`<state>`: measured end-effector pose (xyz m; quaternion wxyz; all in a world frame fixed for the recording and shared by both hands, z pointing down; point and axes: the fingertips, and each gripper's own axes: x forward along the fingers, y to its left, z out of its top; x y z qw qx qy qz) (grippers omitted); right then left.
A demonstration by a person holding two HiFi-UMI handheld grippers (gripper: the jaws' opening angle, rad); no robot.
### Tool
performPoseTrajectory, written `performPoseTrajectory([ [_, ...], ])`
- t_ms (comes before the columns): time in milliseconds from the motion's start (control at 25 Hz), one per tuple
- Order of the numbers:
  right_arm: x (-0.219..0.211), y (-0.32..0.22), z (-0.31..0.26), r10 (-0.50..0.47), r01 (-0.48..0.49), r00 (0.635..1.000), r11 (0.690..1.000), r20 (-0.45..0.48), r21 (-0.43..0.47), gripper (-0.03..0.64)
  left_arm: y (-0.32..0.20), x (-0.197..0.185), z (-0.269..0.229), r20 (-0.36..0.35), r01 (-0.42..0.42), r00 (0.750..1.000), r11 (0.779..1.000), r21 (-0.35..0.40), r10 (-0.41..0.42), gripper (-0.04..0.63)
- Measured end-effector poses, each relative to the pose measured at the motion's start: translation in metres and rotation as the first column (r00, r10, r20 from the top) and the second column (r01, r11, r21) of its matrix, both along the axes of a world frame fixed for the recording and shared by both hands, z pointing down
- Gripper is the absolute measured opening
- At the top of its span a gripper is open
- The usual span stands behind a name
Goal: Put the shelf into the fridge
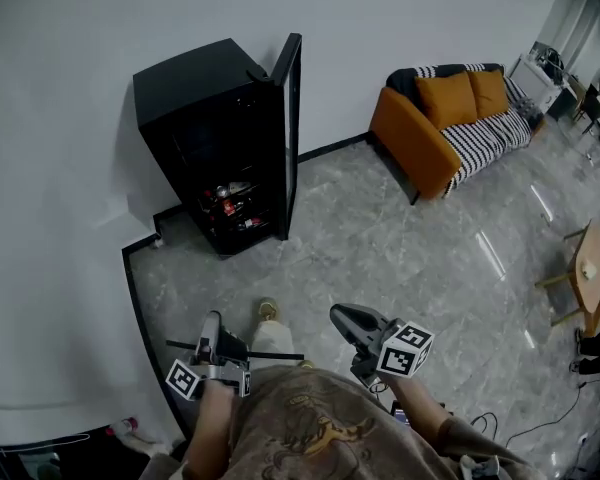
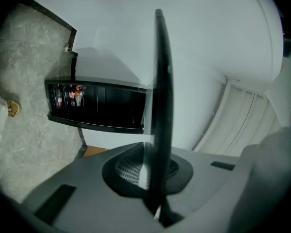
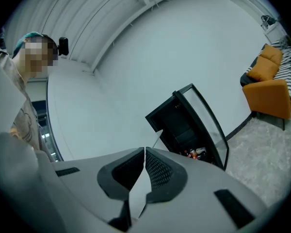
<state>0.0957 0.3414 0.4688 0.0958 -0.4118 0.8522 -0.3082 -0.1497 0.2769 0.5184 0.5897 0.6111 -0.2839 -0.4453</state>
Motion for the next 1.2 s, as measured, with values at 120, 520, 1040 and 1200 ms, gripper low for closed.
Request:
performPoseTrajectory([
  [120, 0.006, -0.015, -0.001, 0.005, -0.005, 1.000, 1.000, -0.001, 0.003, 0.023, -0.019, 0.006, 0.001, 0.006, -0.005, 1.000, 1.000, 0.002, 0.005, 0.015],
  [520, 0.015, -0.068, 0.005, 0.005, -0.005, 1.000, 1.000, -0.007, -0.030, 0.023, -0.080, 0.024, 0.012, -0.023, 0.009, 1.000, 1.000, -0.021, -0.010, 0.015],
  [1040, 0.020, -0.149, 0.001, -0.009, 0.008, 1.000, 0.999, -0.020, -0.048, 0.023, -0.160, 0.034, 0.027, -0.012, 0.024, 1.000, 0.998, -0.061, -0.025, 0.015],
  [1200, 0.021, -0.174, -0.006, 0.007, -0.009, 1.000, 0.999, -0.027, -0.051, 0.023, -0.186, 0.034, 0.027, -0.019, 0.024, 0.999, 0.998, -0.065, -0.026, 0.015],
])
